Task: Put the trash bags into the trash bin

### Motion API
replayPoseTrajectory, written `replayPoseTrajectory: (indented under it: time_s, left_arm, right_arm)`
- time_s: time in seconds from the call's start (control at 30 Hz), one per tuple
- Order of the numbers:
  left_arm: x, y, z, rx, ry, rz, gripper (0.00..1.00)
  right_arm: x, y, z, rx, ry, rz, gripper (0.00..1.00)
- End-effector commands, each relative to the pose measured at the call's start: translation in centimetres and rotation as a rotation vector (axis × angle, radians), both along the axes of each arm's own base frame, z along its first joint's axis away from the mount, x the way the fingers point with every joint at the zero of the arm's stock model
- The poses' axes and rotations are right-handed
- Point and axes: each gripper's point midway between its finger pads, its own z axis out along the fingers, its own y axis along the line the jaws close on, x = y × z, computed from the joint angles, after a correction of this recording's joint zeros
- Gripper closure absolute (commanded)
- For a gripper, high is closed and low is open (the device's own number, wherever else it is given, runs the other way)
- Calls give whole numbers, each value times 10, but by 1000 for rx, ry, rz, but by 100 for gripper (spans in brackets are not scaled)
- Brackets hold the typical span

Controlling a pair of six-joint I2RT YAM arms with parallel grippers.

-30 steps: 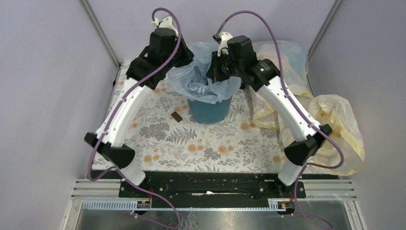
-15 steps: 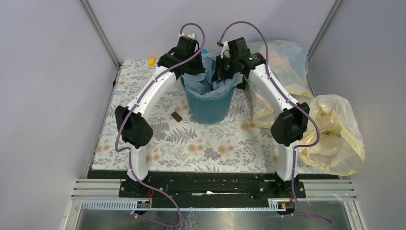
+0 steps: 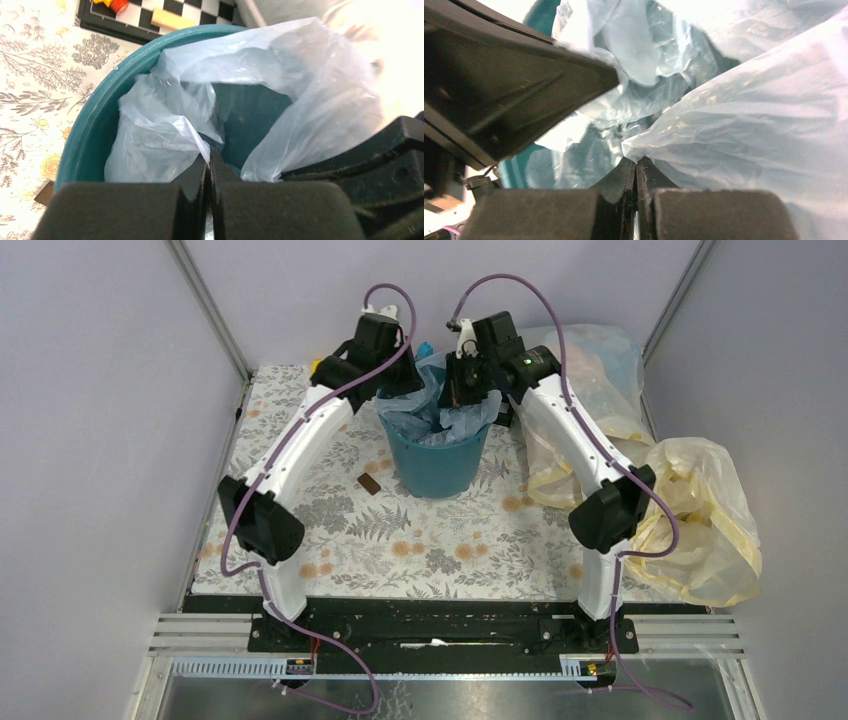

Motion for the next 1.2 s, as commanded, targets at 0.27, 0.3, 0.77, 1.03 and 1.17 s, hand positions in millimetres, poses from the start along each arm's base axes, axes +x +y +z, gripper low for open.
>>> replayPoseTrajectory:
  time_s: [0.27, 0.3, 0.77, 1.03, 1.17]
  left_arm:
    - [-37, 75, 118, -75, -201, 71, 100]
    - [-39, 81, 121, -74, -208, 80, 100]
    - [-33, 140, 132, 1, -200, 170, 100]
    - [-36, 164, 122, 31, -181, 209, 100]
    - [-40, 173, 109, 62, -158, 214, 100]
  right_arm:
    - [-49, -42, 107, 124, -175, -17, 100]
    - [-51, -45, 109, 123, -181, -24, 100]
    - [-53, -121, 105, 85, -177, -189, 100]
    - [-55, -153, 90, 13, -171, -289, 100]
    - [-60, -174, 73, -67, -157, -358, 100]
